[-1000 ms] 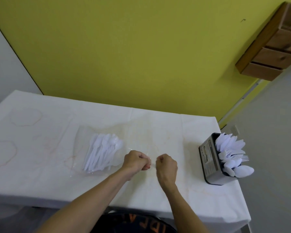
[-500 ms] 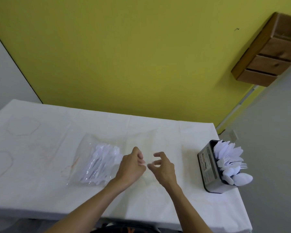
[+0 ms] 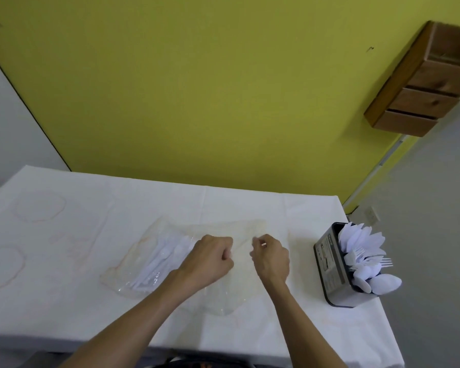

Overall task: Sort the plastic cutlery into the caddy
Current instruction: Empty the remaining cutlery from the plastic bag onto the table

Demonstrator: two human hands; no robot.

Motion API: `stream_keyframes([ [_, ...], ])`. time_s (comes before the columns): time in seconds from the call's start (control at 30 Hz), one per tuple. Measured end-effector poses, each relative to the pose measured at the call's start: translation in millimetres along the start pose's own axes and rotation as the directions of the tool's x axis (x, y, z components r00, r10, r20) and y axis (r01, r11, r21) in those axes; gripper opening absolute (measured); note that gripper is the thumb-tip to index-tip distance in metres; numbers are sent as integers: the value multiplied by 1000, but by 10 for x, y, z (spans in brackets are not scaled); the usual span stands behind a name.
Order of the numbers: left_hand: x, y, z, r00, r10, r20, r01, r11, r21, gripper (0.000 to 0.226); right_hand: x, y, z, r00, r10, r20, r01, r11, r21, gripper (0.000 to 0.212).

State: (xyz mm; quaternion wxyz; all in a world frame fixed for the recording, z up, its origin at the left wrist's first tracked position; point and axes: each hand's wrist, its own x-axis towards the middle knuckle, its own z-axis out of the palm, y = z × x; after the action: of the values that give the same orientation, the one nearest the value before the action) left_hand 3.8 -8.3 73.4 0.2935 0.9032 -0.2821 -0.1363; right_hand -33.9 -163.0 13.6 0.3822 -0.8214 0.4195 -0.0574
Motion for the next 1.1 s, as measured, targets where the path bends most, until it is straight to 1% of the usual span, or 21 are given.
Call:
stream_keyframes([
  [0.07,44,49,-101,981,-54,-184,53,999,-9,26,82,133,-58,987,159,-27,-159,987,18,29],
  [0.13,84,82,-246,973,-89,-215,97,995,26,13,109,245,-129,981,193,-3,-193,981,15,30],
  [0.23,136,161,-280,993,-82,-83,90,991,99,20,74,189,-163,999,48,-7,-48,997,67,26],
  [0.3,168,236,-242,985,-102,-137,118,987,110,15,-43,38,-225,983,-106,-148,127,981,145,38],
  [0.37,233,274,-184,970,-134,-202,153,985,79,26,-247,-120,-356,930,-208,-302,293,917,271,25],
  [0.4,277,287,-164,968,-162,-192,158,987,-36,29,-348,-152,-421,948,-213,-238,293,875,386,21],
  [0.43,305,315,-167,968,-211,-135,178,960,-218,32,-443,-193,-501,979,-196,-49,194,839,508,29],
  [0.47,323,339,-178,966,-257,-39,215,875,-434,36,-495,-207,-566,964,-170,205,28,829,559,38],
  [0.5,340,341,-187,950,-309,47,275,756,-594,40,-510,-197,-611,897,-133,422,-115,850,513,45],
  [0.53,358,274,-159,931,-356,76,318,693,-647,43,-492,-150,-624,829,-89,553,-195,880,433,50],
  [0.57,375,160,-107,915,-396,73,356,709,-609,45,-455,-88,-610,806,-53,590,-211,905,369,50],
  [0.63,344,-159,37,896,-438,72,437,843,-315,46,-364,28,-527,857,-33,514,-138,947,291,37],
  [0.7,232,-510,252,871,-457,183,470,882,-39,46,-287,97,-434,887,-72,456,5,989,146,21],
  [0.77,75,-756,456,821,-490,294,502,864,40,48,-268,112,-394,898,-107,427,88,994,63,20],
  [0.8,5,-841,528,814,-481,325,495,868,46,48,-252,98,-412,917,-98,387,37,986,162,21],
  [0.83,-52,-911,572,816,-463,347,475,878,54,48,-250,69,-439,931,-76,356,-54,939,340,21],
  [0.9,-120,-1016,634,830,-446,335,466,884,25,50,-204,60,-508,909,-30,416,-261,737,623,21],
  [0.93,-141,-1051,641,849,-451,276,470,883,0,50,-157,110,-533,885,-21,466,-330,677,658,22],
  [1.0,-155,-1156,605,865,-501,-13,500,865,-43,46,-42,242,-530,832,39,554,-477,560,677,35],
  [1.07,-121,-1315,525,765,-585,-271,592,803,-63,37,59,393,-520,760,102,642,-628,372,684,45],
  [1.1,-76,-1431,477,698,-659,-282,664,742,-91,37,108,437,-513,717,123,686,-684,313,659,42],
])
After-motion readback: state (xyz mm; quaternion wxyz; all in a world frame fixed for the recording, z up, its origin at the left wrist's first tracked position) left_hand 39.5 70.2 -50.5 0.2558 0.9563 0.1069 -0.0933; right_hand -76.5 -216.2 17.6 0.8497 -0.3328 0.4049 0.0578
